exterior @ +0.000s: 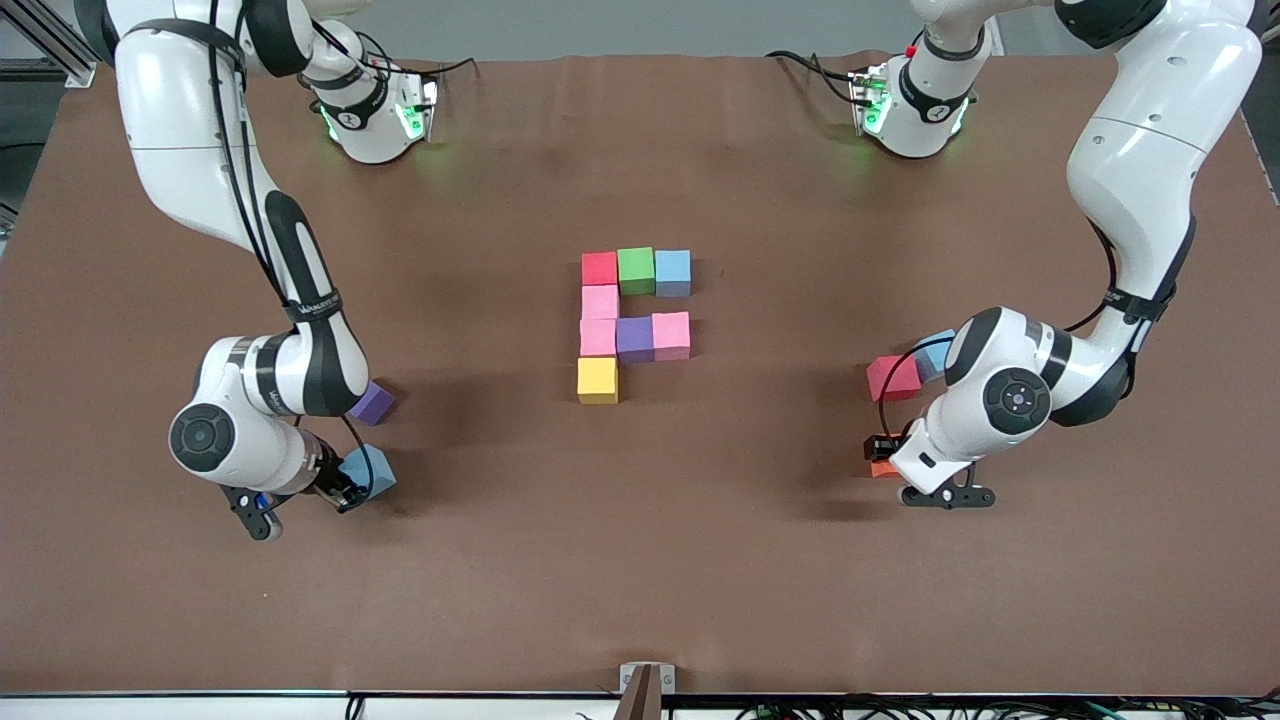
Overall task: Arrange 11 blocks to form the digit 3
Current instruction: 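Grasp the blue cube with the right gripper while the left gripper grasps orange, then carry the blue and orange cubes toward the cube shape with both grippers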
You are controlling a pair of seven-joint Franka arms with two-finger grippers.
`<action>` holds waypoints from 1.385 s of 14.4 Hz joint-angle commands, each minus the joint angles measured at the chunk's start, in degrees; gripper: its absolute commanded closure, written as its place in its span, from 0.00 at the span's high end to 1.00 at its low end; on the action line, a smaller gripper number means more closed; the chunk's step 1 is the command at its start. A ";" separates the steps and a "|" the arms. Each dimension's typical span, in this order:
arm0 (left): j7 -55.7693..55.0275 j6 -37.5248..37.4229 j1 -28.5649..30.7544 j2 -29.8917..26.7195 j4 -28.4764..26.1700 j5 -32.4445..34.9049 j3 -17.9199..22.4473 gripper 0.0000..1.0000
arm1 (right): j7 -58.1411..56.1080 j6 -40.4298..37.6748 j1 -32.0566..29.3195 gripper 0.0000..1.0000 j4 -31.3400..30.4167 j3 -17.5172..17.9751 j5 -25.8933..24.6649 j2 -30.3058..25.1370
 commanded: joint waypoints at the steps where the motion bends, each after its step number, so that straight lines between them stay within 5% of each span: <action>1: -1.72 -0.23 0.27 -0.95 -0.16 1.12 0.18 0.48 | -1.67 -0.26 2.91 0.00 -0.23 -0.07 0.65 -0.62; 5: -23.74 -8.66 -0.08 -3.42 1.77 0.95 -1.22 0.48 | -8.79 -0.27 6.69 0.00 1.87 0.46 0.39 -0.71; 13: -83.58 -8.41 -3.32 -3.42 2.74 0.94 -7.29 0.47 | -29.95 0.53 14.16 0.00 6.09 0.90 0.47 0.43; 20: -101.04 -9.02 -9.30 -3.24 1.52 0.51 -7.29 0.43 | -32.18 -4.28 18.20 0.00 17.58 3.27 0.30 6.30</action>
